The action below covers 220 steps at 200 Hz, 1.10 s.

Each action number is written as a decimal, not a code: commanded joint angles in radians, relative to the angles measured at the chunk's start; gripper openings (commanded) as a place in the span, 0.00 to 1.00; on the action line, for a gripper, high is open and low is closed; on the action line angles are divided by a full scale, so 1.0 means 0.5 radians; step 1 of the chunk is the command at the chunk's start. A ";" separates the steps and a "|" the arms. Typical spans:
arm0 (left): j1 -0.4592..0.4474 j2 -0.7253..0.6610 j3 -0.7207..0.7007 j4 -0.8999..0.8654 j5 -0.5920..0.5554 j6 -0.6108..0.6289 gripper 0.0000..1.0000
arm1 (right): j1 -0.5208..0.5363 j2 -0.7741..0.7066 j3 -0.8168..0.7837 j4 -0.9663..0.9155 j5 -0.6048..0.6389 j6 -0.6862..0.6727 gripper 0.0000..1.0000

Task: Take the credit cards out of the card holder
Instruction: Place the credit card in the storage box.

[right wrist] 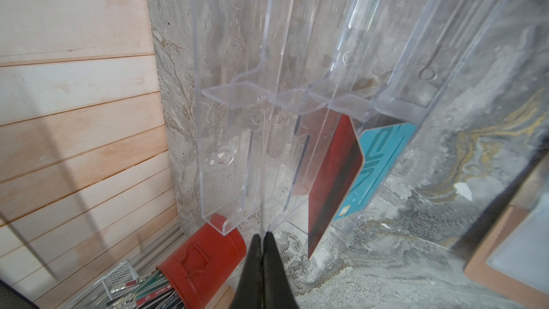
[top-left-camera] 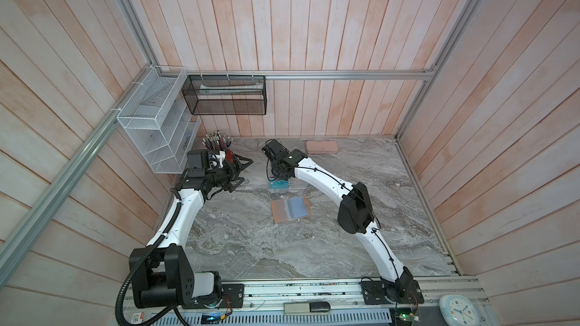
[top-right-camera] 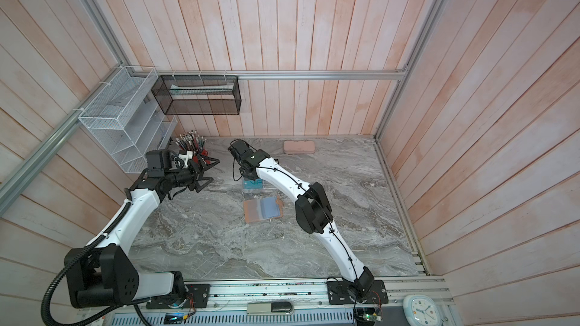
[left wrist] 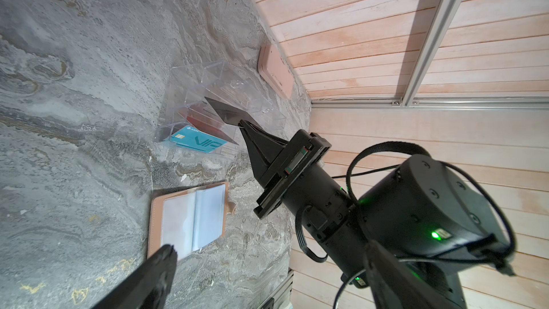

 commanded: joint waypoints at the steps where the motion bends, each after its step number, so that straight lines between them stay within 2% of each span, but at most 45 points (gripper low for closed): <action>1: -0.010 -0.028 -0.006 -0.012 0.038 0.050 1.00 | 0.018 0.058 0.030 -0.010 0.020 0.644 0.00; 220: -0.044 -0.035 -0.001 -0.055 0.044 0.059 1.00 | 0.054 0.069 -0.045 -0.048 0.121 1.030 0.00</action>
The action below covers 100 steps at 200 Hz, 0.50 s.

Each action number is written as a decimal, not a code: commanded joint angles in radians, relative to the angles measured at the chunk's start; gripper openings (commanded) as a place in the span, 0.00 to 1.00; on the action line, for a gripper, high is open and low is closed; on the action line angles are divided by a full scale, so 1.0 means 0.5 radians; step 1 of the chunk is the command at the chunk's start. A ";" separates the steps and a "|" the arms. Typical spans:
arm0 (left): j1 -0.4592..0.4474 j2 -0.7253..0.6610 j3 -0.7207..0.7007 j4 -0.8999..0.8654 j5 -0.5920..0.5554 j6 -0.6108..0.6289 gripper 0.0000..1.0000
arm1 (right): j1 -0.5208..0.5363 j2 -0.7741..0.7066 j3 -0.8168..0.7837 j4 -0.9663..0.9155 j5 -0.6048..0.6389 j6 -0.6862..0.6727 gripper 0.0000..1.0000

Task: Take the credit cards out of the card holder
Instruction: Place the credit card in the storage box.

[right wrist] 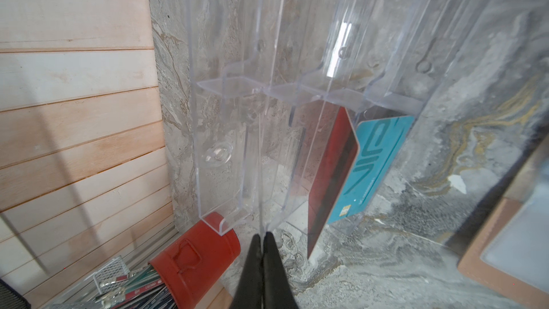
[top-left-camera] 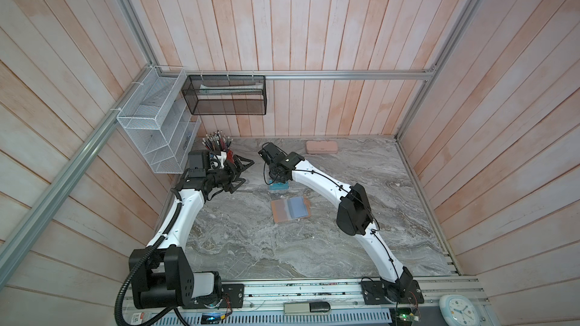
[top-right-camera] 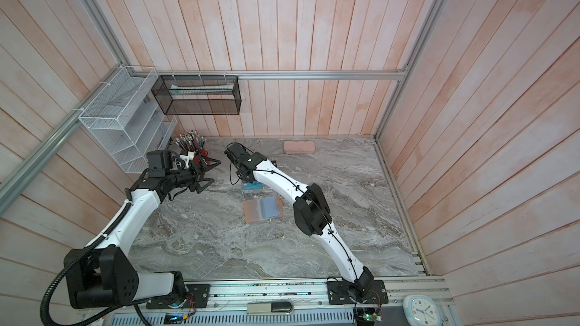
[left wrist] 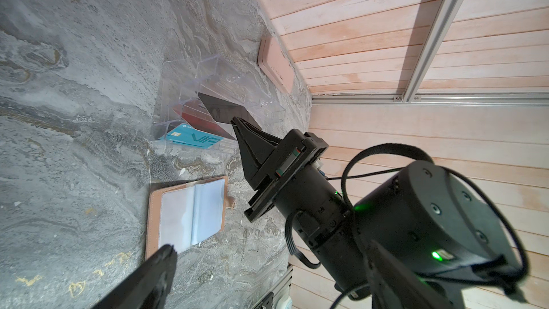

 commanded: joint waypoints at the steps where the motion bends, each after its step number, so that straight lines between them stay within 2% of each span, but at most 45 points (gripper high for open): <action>1: -0.018 -0.024 -0.001 -0.018 0.037 0.058 1.00 | -0.003 0.068 -0.022 -0.060 0.039 1.032 0.00; 49: -0.040 -0.008 0.037 -0.066 0.027 0.073 1.00 | 0.013 0.053 -0.043 -0.106 0.081 1.118 0.00; 100: -0.040 -0.038 0.024 -0.076 0.009 0.086 1.00 | 0.035 0.046 -0.158 0.022 0.057 1.166 0.00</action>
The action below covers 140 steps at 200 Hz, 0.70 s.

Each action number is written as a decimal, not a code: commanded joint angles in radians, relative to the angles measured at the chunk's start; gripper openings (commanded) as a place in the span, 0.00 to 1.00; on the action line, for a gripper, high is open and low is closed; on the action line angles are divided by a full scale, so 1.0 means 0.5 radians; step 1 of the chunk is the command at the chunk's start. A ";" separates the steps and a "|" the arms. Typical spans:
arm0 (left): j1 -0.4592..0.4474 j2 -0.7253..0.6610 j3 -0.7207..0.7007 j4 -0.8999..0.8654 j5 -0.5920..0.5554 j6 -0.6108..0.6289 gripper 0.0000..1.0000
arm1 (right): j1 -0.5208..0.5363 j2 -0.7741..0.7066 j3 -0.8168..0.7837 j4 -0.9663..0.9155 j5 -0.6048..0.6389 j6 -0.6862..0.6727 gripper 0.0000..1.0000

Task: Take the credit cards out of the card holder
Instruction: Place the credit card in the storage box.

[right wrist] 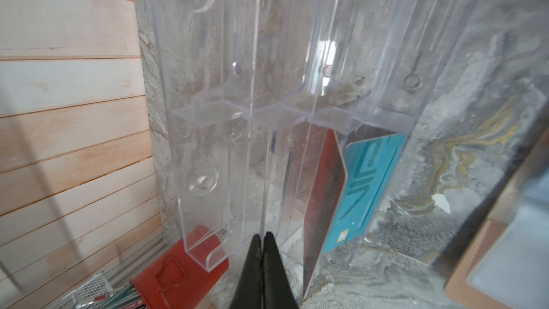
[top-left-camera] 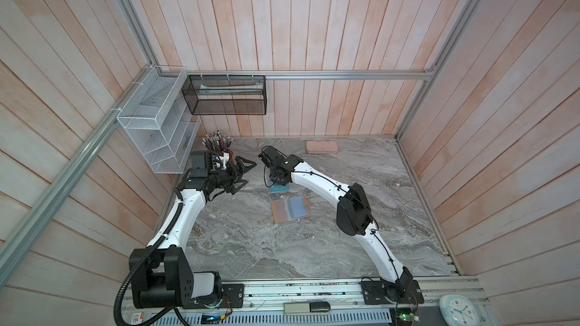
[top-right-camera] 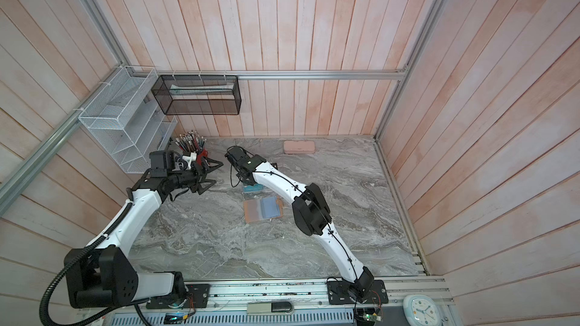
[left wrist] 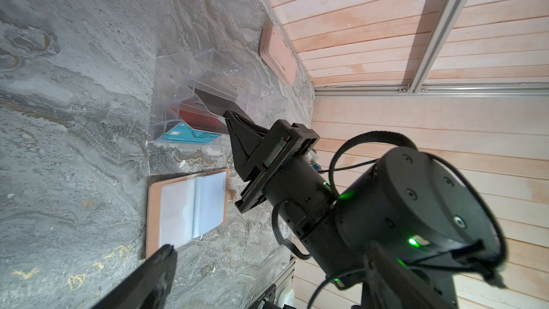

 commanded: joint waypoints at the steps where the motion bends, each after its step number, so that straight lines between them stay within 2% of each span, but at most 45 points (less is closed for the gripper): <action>1: -0.004 -0.038 0.024 -0.027 0.009 0.052 1.00 | 0.027 0.046 -0.034 -0.023 0.011 1.160 0.00; 30: -0.004 -0.026 0.034 -0.031 0.011 0.059 1.00 | 0.029 0.095 0.071 -0.103 0.036 1.164 0.00; 97: 0.023 -0.035 0.041 -0.037 -0.005 0.059 1.00 | 0.004 0.075 0.079 -0.142 0.079 1.069 0.01; 111: 0.030 -0.032 0.049 -0.037 -0.005 0.056 1.00 | -0.004 0.074 0.079 -0.119 0.078 1.039 0.04; 140: 0.042 -0.035 0.049 -0.037 -0.024 0.059 1.00 | -0.017 0.066 0.068 -0.082 0.070 0.974 0.21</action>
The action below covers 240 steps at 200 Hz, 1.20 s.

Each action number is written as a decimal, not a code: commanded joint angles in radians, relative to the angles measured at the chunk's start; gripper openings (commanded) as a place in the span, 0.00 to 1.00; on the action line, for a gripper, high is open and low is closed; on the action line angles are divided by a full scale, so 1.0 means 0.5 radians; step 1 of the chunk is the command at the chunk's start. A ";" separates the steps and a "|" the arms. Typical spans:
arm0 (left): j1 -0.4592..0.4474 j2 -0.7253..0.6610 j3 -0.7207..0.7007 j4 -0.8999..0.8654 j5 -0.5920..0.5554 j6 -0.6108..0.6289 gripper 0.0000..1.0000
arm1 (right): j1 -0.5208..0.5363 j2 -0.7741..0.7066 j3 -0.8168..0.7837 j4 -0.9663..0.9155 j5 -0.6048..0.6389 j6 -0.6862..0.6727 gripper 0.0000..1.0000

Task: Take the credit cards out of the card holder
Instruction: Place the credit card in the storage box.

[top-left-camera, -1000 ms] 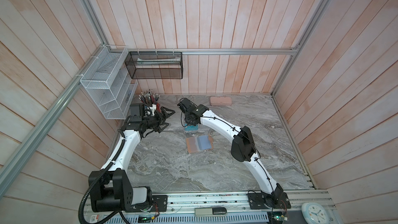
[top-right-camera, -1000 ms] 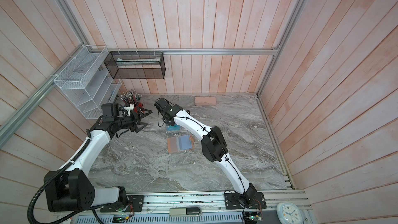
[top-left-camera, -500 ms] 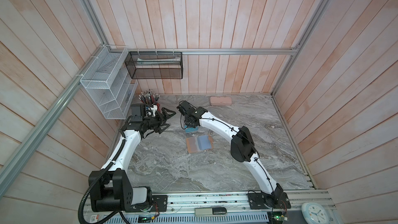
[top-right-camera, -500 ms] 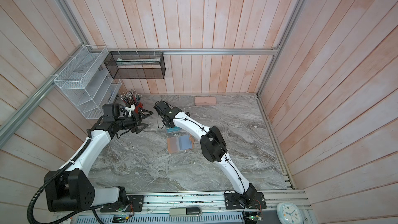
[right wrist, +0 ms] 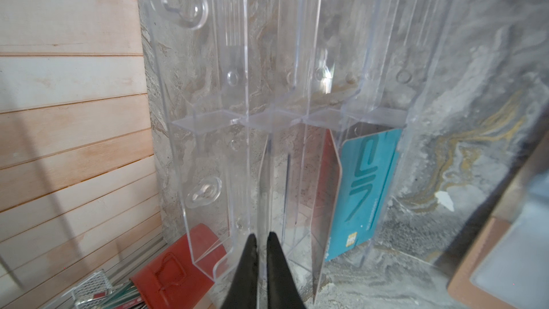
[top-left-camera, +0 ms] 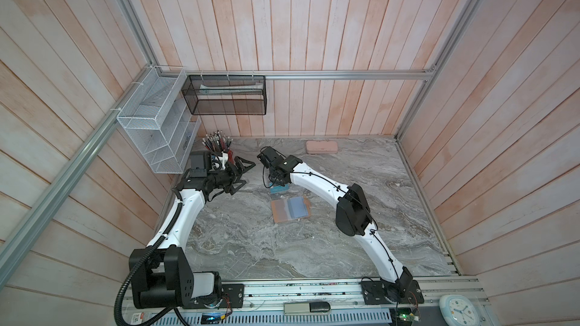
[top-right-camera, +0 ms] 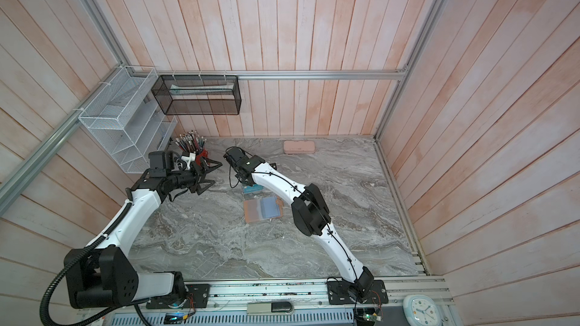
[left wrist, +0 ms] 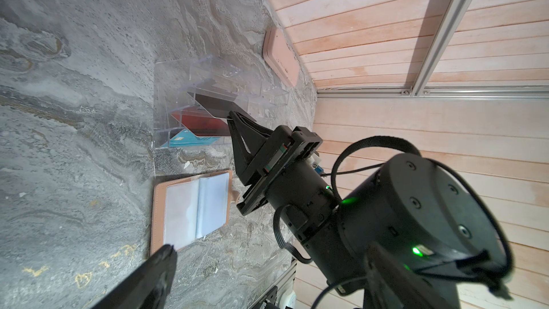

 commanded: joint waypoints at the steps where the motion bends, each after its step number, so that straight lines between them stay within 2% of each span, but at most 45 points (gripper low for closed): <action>1: 0.016 -0.034 0.049 -0.019 -0.015 0.044 1.00 | -0.023 0.053 0.030 -0.065 0.044 0.967 0.22; 52: 0.027 -0.023 0.059 -0.009 -0.050 0.047 1.00 | -0.042 -0.067 -0.163 0.074 0.050 0.842 0.33; 95: 0.025 -0.033 0.079 -0.033 -0.097 0.082 1.00 | -0.049 -0.261 -0.413 0.206 0.083 0.686 0.38; 118: 0.022 -0.061 0.095 -0.069 -0.142 0.107 1.00 | -0.054 -0.392 -0.608 0.369 0.130 0.572 0.42; 165: -0.018 -0.118 0.097 -0.092 -0.213 0.101 1.00 | -0.086 -0.568 -0.878 0.675 0.036 0.381 0.48; 194: -0.129 -0.112 0.126 -0.117 -0.292 0.131 1.00 | -0.123 -0.740 -1.030 0.837 -0.003 0.082 0.63; 211: -0.150 -0.122 0.113 -0.135 -0.346 0.145 1.00 | -0.182 -0.913 -1.265 1.013 -0.073 -0.121 0.75; 222: -0.155 -0.125 0.094 -0.124 -0.365 0.145 1.00 | -0.228 -1.043 -1.461 1.164 -0.119 -0.250 0.78; 225: -0.161 -0.124 0.091 -0.123 -0.371 0.148 1.00 | -0.243 -1.081 -1.517 1.216 -0.143 -0.296 0.83; 240: -0.191 -0.107 0.084 -0.117 -0.405 0.156 1.00 | -0.336 -1.237 -1.737 1.385 -0.279 -0.517 0.92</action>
